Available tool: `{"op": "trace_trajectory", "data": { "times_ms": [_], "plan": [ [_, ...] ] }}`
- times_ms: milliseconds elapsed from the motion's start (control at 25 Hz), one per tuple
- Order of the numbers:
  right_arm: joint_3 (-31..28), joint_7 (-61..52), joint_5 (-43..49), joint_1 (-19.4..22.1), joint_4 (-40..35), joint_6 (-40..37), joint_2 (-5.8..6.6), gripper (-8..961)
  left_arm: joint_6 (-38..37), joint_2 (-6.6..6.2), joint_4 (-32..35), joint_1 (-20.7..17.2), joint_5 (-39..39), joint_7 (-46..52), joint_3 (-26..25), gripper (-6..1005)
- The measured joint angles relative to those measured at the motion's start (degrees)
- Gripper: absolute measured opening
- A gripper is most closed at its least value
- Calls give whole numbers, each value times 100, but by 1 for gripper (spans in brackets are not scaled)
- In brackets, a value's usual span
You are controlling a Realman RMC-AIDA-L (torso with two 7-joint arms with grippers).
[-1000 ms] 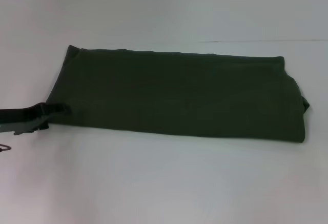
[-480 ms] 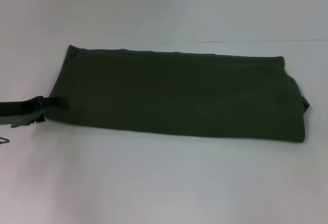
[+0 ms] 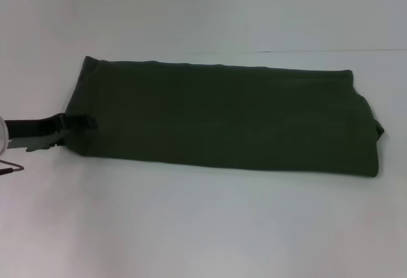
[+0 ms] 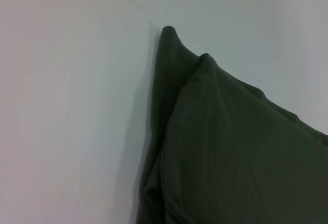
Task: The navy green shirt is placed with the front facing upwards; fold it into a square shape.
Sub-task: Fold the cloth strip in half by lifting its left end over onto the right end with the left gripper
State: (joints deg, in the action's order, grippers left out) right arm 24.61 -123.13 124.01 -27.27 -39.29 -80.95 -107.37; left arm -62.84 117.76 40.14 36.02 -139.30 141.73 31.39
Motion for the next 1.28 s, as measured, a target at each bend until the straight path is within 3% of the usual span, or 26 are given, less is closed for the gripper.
{"op": "trace_trajectory", "data": {
  "times_ms": [680, 1280],
  "plan": [
    [0, 8, 7, 1, 0, 28, 9, 856, 260, 27, 72, 20, -50, -223, 306, 831],
    [0, 9, -19, 2, 0, 36, 9, 857, 585, 55, 82, 47, -323, -227, 324, 197]
  ]
}}
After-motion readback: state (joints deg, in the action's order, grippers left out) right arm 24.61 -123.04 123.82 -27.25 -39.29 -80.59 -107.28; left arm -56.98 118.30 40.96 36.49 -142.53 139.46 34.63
